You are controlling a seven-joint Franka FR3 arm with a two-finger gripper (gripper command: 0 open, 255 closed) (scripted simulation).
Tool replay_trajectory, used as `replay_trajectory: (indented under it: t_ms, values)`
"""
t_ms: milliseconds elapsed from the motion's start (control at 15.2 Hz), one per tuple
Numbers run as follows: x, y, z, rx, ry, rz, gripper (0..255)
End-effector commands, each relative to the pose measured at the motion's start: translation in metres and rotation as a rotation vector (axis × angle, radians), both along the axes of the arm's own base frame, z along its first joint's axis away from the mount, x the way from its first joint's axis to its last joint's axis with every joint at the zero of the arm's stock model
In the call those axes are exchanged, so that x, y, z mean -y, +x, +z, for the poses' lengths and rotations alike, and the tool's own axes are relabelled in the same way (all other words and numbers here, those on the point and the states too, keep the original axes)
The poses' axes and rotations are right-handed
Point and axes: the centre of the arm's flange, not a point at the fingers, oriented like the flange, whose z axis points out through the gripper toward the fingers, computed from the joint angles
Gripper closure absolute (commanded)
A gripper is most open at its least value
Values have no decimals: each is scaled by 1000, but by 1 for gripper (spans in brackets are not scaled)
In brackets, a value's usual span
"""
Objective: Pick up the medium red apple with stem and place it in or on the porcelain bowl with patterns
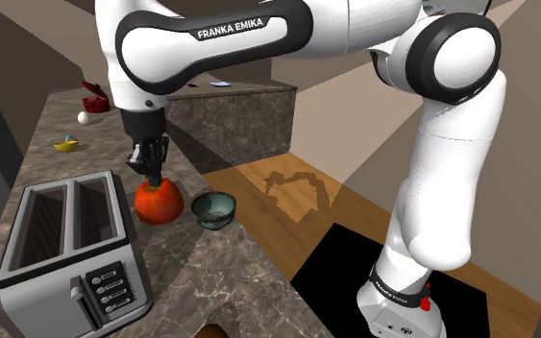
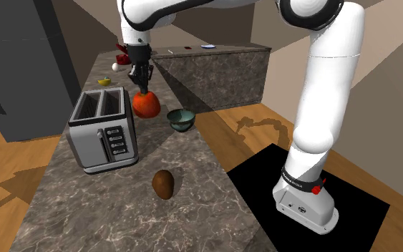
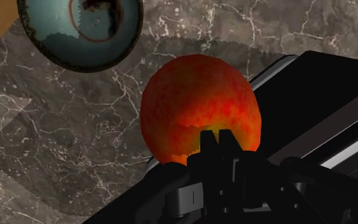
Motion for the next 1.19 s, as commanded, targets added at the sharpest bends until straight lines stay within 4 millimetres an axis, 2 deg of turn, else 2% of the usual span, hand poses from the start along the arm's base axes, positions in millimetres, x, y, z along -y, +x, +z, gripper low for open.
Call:
replay_trajectory:
  t_ms: [0,264,1122]
  values:
    - [0,0,11,0,0,0,255]
    - [0,0,30,0,0,0,255]
    - [156,-20,103,0,0,0,255]
